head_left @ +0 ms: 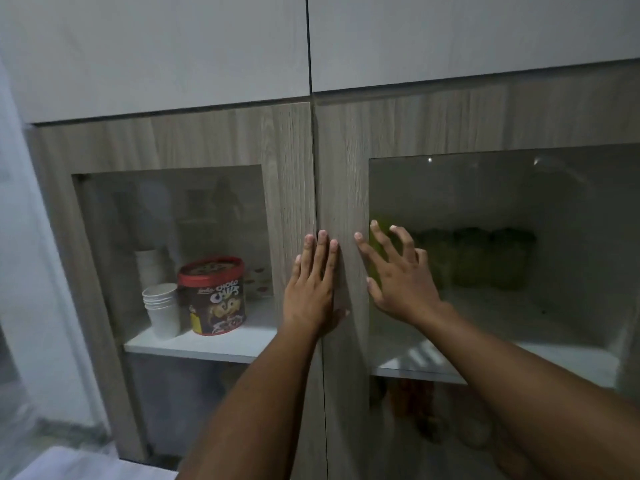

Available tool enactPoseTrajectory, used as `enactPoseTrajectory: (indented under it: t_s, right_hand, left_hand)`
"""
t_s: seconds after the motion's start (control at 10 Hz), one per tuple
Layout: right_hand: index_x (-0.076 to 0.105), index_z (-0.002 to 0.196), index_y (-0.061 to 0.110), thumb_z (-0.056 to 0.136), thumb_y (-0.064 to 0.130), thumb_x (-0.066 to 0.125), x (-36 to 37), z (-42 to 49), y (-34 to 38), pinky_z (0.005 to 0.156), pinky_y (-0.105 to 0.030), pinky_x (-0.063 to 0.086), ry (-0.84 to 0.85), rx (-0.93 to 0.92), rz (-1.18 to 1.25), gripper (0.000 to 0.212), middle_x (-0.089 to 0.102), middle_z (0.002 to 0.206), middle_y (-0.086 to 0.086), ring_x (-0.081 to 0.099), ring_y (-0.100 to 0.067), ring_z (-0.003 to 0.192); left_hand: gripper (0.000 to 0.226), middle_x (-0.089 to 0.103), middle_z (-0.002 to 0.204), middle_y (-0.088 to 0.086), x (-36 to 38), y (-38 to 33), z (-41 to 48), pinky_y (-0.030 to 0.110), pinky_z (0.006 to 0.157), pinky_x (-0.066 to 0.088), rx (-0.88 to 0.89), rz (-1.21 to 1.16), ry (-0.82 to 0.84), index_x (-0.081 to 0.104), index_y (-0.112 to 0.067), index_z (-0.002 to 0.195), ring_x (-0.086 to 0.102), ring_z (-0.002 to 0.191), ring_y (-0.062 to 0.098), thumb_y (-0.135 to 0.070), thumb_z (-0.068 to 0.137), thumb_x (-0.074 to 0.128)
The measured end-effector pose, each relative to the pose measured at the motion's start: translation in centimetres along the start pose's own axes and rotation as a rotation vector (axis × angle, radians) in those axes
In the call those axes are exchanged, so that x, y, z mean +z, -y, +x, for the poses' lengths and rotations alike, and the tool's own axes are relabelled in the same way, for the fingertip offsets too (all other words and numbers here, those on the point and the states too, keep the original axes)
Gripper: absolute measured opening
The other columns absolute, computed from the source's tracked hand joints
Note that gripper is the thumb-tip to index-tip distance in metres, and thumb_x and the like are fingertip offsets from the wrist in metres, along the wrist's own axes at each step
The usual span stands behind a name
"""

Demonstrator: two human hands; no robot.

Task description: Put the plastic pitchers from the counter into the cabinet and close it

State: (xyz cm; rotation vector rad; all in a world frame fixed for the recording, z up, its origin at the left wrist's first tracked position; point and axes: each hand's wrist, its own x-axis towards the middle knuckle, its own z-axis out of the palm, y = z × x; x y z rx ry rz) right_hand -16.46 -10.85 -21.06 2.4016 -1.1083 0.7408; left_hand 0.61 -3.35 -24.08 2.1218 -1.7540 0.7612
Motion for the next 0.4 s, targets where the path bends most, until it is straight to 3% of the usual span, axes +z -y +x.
enactPoseTrajectory:
  t_s: [0.1, 0.2, 0.3, 0.4]
  right_hand:
    - [0.001, 0.158, 0.039, 0.089, 0.049, 0.05, 0.5, 0.2, -0.2, 0.101, -0.058, 0.039, -0.002, -0.013, -0.022, 0.085, 0.004, 0.17, -0.001, 0.005, -0.036, 0.149]
    - [-0.007, 0.157, 0.041, 0.093, 0.05, 0.045, -0.3, 0.0, 0.1, 0.107, -0.059, 0.035, 0.036, -0.002, -0.018, 0.083, -0.006, 0.17, 0.001, -0.002, -0.035, 0.151]
    - [-0.008, 0.156, 0.042, 0.093, 0.051, 0.046, -1.6, -0.5, 0.9, 0.111, -0.058, 0.03, 0.089, 0.031, 0.016, 0.083, -0.012, 0.169, 0.003, -0.007, -0.033, 0.153]
    - [0.005, 0.158, 0.04, 0.09, 0.051, 0.052, -4.3, -0.6, 1.7, 0.115, -0.059, 0.023, 0.162, 0.049, 0.071, 0.083, -0.008, 0.17, 0.003, -0.005, -0.031, 0.154]
  left_hand:
    - [0.139, -0.046, 0.157, 0.009, 0.1, 0.5, 0.2, 0.046, 0.123, -0.012, 0.025, -0.015, 0.002, -0.035, -0.014, 0.152, -0.04, 0.146, 0.029, -0.07, 0.075, 0.067]
    - [0.139, -0.044, 0.159, 0.007, -0.9, 0.8, 0.0, 0.044, 0.122, -0.01, 0.038, -0.011, 0.038, -0.033, -0.015, 0.153, -0.038, 0.147, 0.029, -0.07, 0.074, 0.068]
    - [0.133, -0.039, 0.162, 0.007, -2.9, 0.9, -0.4, 0.046, 0.124, 0.002, 0.051, -0.012, 0.099, -0.026, -0.016, 0.156, -0.032, 0.15, 0.029, -0.062, 0.078, 0.071]
    - [0.123, -0.026, 0.167, 0.009, -5.9, 0.8, -1.0, 0.049, 0.126, 0.011, 0.066, -0.063, 0.156, -0.018, -0.018, 0.159, -0.017, 0.155, 0.03, -0.046, 0.083, 0.074]
